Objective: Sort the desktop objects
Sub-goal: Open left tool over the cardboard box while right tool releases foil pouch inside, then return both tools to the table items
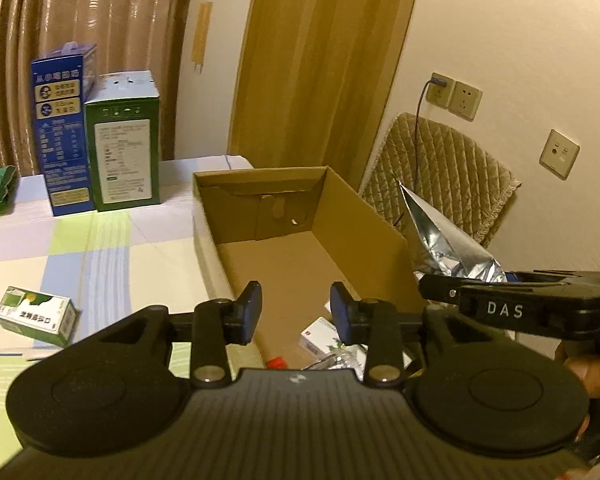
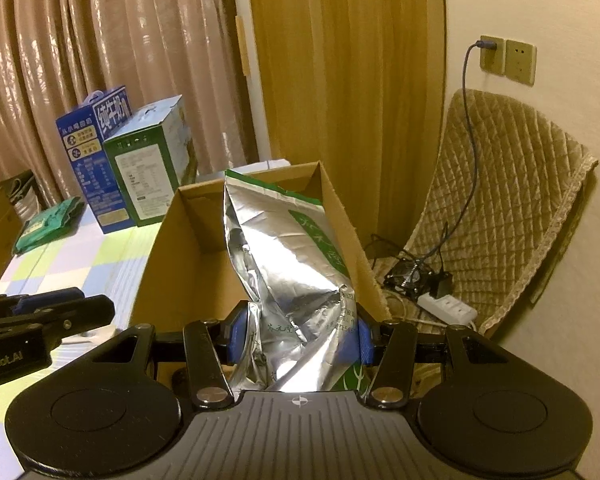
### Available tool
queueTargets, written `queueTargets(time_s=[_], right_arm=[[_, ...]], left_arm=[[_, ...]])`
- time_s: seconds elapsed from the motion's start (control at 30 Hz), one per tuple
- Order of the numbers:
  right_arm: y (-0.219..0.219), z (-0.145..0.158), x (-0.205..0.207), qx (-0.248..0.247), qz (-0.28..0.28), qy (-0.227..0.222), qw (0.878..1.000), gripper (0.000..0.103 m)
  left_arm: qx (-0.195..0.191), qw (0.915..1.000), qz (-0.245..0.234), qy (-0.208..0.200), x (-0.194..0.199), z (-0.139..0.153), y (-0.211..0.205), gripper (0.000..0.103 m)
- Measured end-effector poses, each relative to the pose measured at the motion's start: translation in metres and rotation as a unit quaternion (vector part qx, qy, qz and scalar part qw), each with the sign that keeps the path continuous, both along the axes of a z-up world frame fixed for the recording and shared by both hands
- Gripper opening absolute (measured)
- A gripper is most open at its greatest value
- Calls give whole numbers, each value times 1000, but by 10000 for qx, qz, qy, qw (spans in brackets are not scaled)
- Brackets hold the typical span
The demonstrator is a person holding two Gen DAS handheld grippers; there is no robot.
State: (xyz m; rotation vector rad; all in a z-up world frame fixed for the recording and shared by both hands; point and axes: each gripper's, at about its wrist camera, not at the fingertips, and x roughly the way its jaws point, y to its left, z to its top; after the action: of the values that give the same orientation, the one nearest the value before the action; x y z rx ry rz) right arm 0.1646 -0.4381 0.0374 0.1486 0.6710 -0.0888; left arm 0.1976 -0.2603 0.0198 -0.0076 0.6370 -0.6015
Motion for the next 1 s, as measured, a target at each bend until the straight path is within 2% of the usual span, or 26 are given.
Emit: queueTargets(time_s=[0.27, 0.37, 0.4, 0.5, 0.63, 1.0], right_arm=[[13, 3, 16, 121, 190, -111, 9997, 50], [12, 5, 24, 260, 180, -266, 9991, 71], [12, 8, 23, 256, 144, -327, 9990, 74], [10, 12, 18, 257, 94, -406, 9988, 77], [6, 7, 6, 308, -18, -296, 9991, 80], [28, 5, -35, 437, 47, -96, 9990, 88]], left_arm=[[-23, 9999, 149, -47, -6, 3, 16, 33], [-7, 9998, 194, -32, -6, 2, 21, 35], [-6, 9997, 226, -21, -6, 1, 23, 36], [22, 9994, 351, -7, -7, -1, 33, 36], [30, 9987, 505, 12, -8, -3, 47, 39], [2, 9978, 664, -20, -32, 0, 74, 61]])
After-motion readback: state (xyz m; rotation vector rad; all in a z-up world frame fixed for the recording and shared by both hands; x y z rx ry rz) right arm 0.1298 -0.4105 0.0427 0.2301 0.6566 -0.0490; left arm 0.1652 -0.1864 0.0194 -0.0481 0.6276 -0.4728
